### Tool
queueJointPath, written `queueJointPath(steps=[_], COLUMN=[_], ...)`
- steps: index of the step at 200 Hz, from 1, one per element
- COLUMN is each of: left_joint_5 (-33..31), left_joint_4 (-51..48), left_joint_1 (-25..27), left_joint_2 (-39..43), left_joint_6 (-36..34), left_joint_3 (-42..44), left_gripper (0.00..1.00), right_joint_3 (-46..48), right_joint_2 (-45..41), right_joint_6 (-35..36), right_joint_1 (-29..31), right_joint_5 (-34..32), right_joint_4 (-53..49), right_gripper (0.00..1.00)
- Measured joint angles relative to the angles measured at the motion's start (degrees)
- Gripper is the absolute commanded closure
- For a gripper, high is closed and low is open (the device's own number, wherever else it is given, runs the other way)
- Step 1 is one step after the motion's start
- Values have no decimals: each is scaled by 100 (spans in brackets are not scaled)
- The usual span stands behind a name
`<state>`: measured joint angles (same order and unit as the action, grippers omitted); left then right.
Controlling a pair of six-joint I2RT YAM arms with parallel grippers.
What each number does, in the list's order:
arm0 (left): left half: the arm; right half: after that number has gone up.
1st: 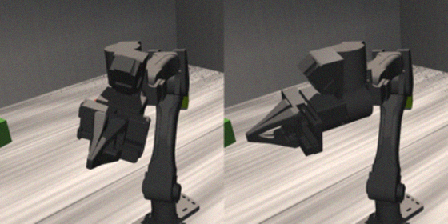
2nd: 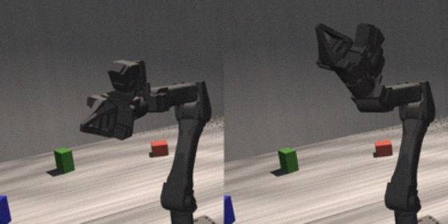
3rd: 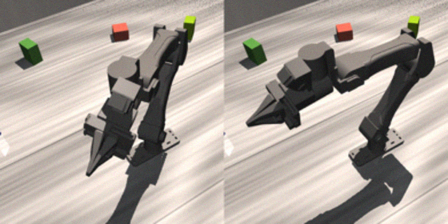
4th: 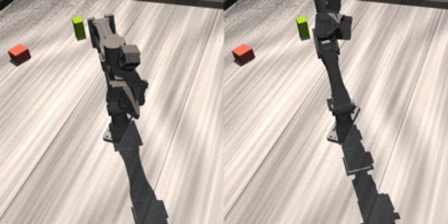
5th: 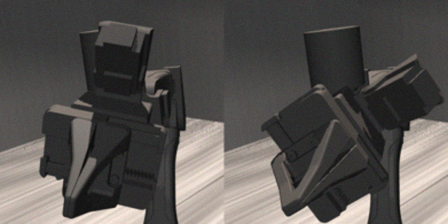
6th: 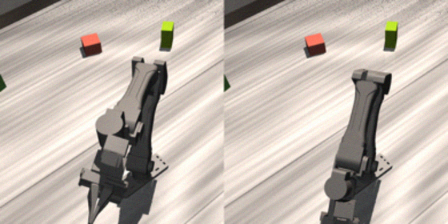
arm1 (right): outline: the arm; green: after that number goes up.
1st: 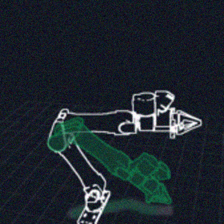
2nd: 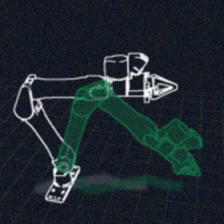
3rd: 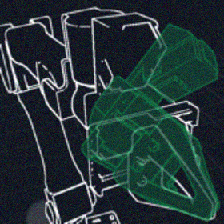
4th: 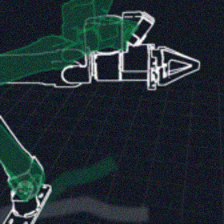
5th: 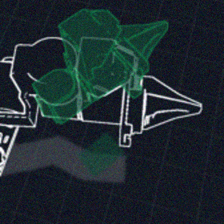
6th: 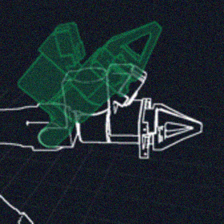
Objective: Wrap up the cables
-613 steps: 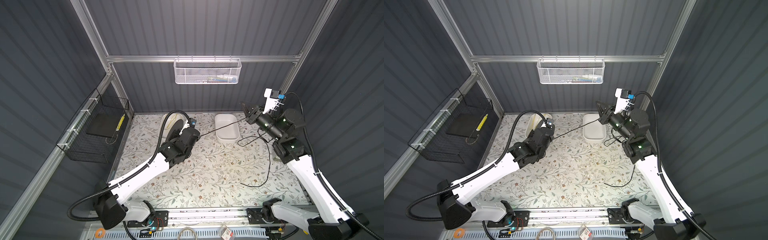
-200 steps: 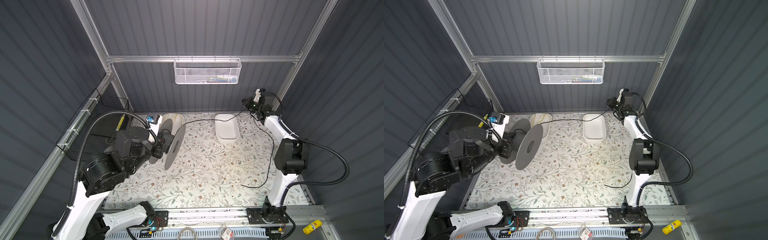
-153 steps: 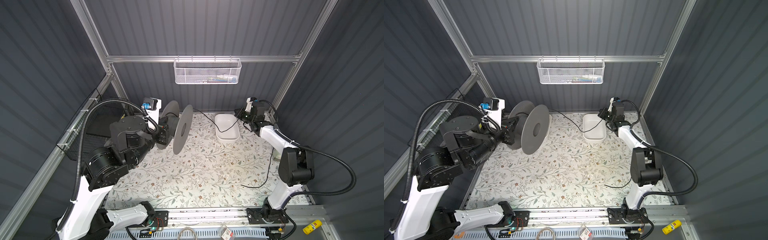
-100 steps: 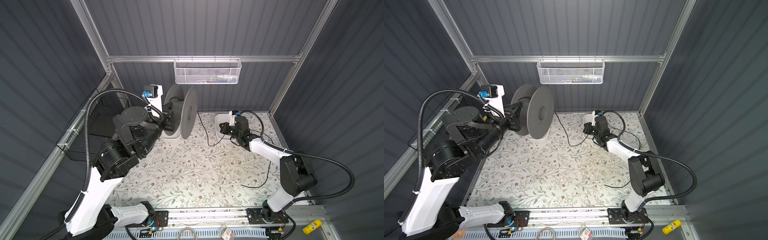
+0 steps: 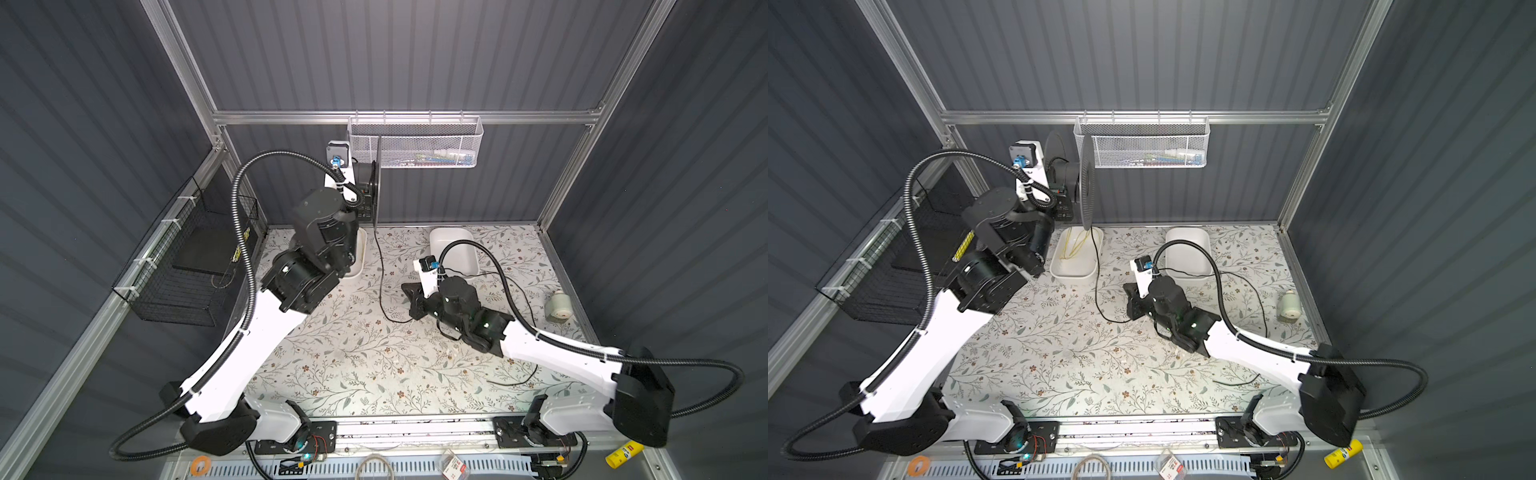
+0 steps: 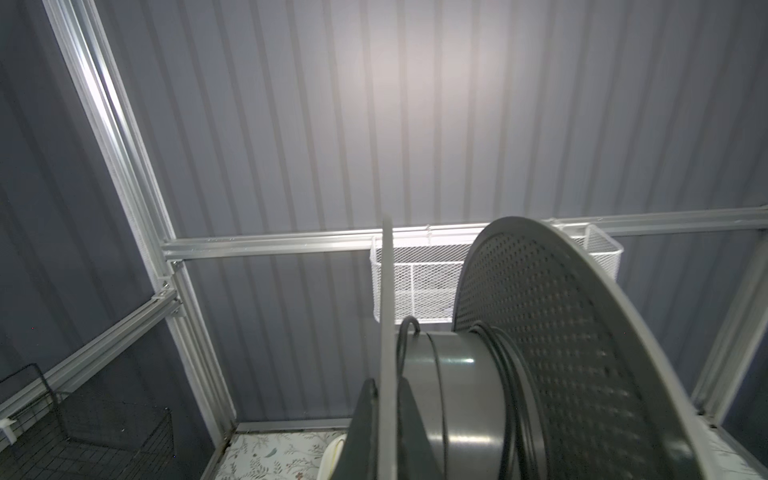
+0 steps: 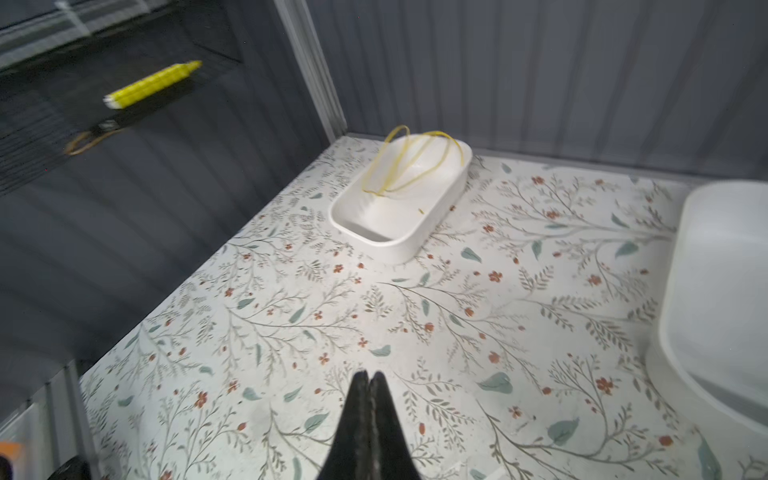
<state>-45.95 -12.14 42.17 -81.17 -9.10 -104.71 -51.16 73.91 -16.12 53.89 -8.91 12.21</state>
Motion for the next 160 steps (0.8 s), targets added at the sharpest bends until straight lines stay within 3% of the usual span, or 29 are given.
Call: queueJointPath(steps=[35, 76, 122, 160], left_joint_5=[-190, -157, 586, 1213], left_joint_4=[-24, -149, -535, -1537], left_joint_1=[-761, -1318, -1104, -1064], left_joint_2=[-669, -715, -389, 313], left_joint_6=[-63, 33, 699, 876], left_joint_3=[155, 1425, 2970, 3471], left_gripper=[100, 100, 100, 100], right_joint_3=[26, -638, -2079, -3307], right_joint_2=[-999, -1884, -1545, -415], right_joint_6=[468, 935, 1038, 1023], right_joint_1=[525, 501, -616, -1478], right_joint_5=[-595, -1047, -428, 216], right_joint_4=[-525, -1237, -1814, -2227], right_gripper=[100, 100, 100, 100])
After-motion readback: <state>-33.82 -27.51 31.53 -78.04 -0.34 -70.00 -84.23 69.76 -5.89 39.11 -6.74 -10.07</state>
